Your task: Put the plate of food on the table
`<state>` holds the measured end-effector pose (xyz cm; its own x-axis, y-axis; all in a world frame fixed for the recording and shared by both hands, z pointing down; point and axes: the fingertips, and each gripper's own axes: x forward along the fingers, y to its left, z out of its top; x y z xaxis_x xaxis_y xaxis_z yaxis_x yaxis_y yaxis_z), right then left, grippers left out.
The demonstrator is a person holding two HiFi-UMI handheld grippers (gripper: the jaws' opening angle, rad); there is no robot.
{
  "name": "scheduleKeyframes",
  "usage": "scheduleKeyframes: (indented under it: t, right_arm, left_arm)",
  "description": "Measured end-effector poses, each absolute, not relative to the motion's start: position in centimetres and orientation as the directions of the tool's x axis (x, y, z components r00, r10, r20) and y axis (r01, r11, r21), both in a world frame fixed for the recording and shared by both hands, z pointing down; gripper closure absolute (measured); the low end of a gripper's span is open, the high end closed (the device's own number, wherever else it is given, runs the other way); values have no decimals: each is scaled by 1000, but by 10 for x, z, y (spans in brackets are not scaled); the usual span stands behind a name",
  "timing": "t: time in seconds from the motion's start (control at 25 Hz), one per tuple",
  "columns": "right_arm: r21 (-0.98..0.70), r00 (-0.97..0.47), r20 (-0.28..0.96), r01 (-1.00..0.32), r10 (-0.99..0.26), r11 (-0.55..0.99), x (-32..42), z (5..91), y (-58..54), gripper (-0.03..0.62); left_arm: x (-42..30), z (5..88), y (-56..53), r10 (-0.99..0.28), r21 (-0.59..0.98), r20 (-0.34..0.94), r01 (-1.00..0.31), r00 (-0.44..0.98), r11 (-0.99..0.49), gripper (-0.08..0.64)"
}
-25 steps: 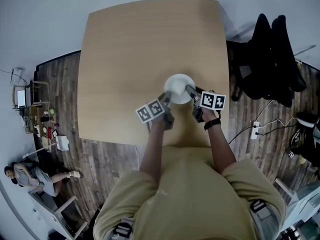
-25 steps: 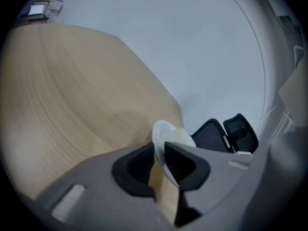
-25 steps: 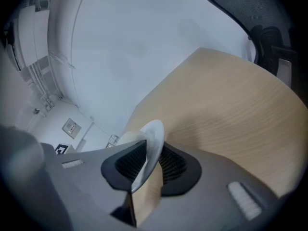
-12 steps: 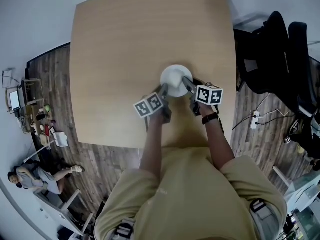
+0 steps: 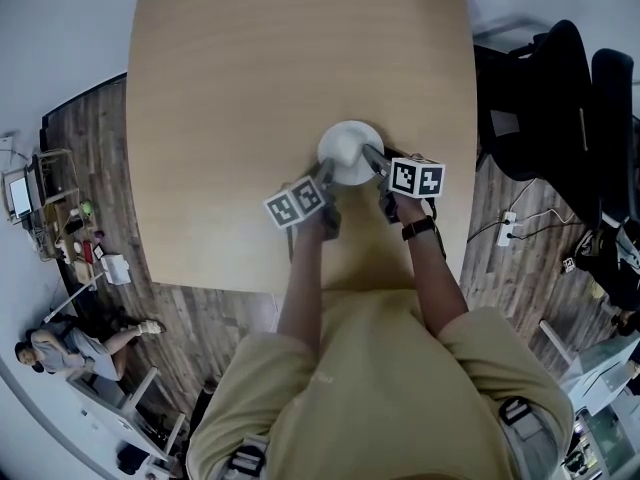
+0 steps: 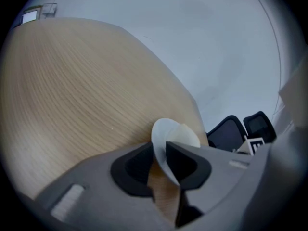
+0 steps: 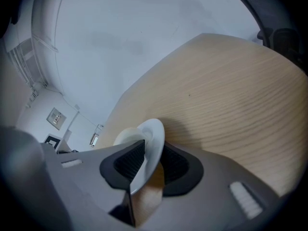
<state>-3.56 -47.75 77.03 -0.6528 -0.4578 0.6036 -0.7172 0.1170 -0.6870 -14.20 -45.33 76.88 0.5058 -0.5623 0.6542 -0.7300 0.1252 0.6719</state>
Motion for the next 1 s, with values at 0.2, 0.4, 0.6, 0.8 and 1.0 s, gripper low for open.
scheduleKeyframes:
  t: [0.2, 0.4, 0.6, 0.8, 1.0]
  right_arm:
    - [-648, -639, 639, -747, -428, 146, -34, 773, -472, 471]
    - [-622, -646, 666, -757, -374, 199, -31, 769, -455, 408]
    - [-543, -592, 708, -805, -386, 239, -9, 763, -444, 342]
    - [-524, -600, 651, -799, -466, 296, 1, 727, -442, 344]
    - [-412, -587, 550, -810, -594, 418, 8, 672, -443, 387]
  left_arm:
    - [-142, 770, -449, -560, 642, 676, -756, 480, 127, 477]
    - [-142, 765, -436, -566, 596, 695, -795, 443, 110, 446]
    - [-146, 749, -427, -594, 561, 694, -823, 407, 90, 434]
    - [-140, 719, -416, -638, 538, 661, -842, 395, 36, 434]
    - [-132, 671, -410, -731, 464, 577, -883, 365, -74, 448]
